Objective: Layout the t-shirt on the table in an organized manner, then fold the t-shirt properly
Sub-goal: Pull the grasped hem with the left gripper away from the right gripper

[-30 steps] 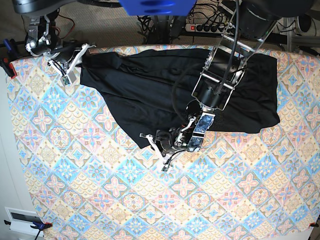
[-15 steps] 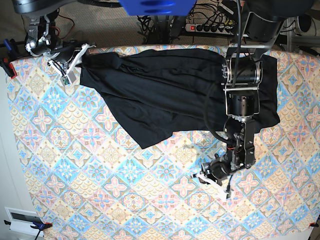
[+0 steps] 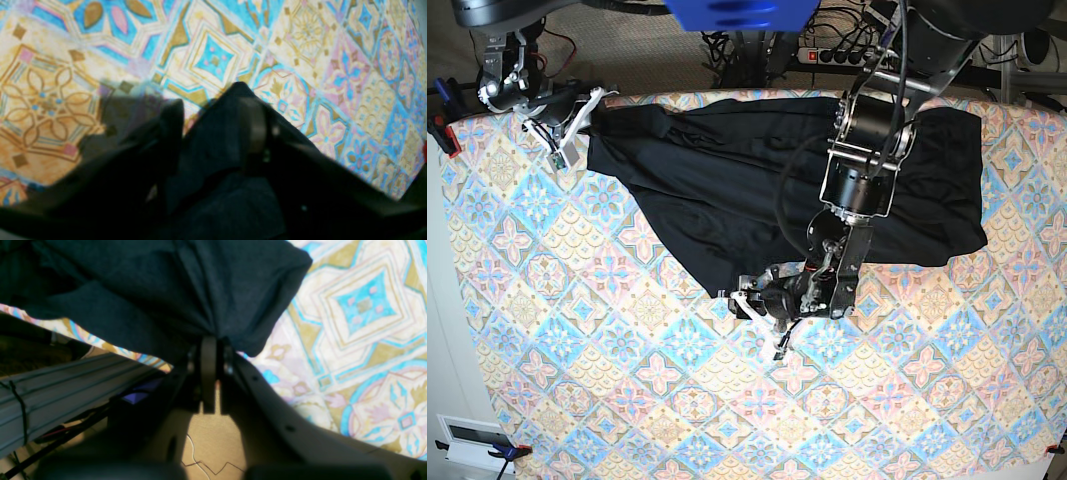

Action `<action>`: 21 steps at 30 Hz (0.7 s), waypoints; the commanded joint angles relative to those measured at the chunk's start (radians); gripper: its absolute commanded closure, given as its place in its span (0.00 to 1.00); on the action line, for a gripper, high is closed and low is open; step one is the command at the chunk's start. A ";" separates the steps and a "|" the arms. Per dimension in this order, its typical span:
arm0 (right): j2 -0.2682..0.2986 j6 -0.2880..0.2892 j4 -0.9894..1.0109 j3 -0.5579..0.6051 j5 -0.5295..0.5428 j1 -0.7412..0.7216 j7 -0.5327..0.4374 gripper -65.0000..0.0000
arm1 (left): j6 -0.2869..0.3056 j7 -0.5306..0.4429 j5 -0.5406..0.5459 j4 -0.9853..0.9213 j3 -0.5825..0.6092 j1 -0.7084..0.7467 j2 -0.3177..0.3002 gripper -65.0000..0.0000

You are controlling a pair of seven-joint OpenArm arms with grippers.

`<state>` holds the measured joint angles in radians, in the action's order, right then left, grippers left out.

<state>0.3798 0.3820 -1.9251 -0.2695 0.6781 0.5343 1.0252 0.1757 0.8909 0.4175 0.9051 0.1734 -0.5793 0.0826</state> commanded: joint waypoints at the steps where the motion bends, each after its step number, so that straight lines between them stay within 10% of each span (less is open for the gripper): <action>1: 0.012 0.004 -0.017 -0.006 0.009 0.000 -0.013 1.00 | 0.005 -0.016 0.008 0.012 0.007 -0.037 0.006 0.54; 14: 0.012 0.004 -0.043 -0.006 0.009 0.004 -0.013 1.00 | 0.008 -0.043 0.008 -0.134 0.021 -0.014 0.013 0.54; 21: 0.012 0.004 -0.050 -0.006 0.009 0.004 -0.013 1.00 | 0.123 -0.034 0.008 -0.134 0.022 0.008 0.050 0.82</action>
<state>0.3798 0.3820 -1.9545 -0.2695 0.6777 0.5369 1.0260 0.3042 0.8387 0.4316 0.7650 0.1917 -0.5507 0.1211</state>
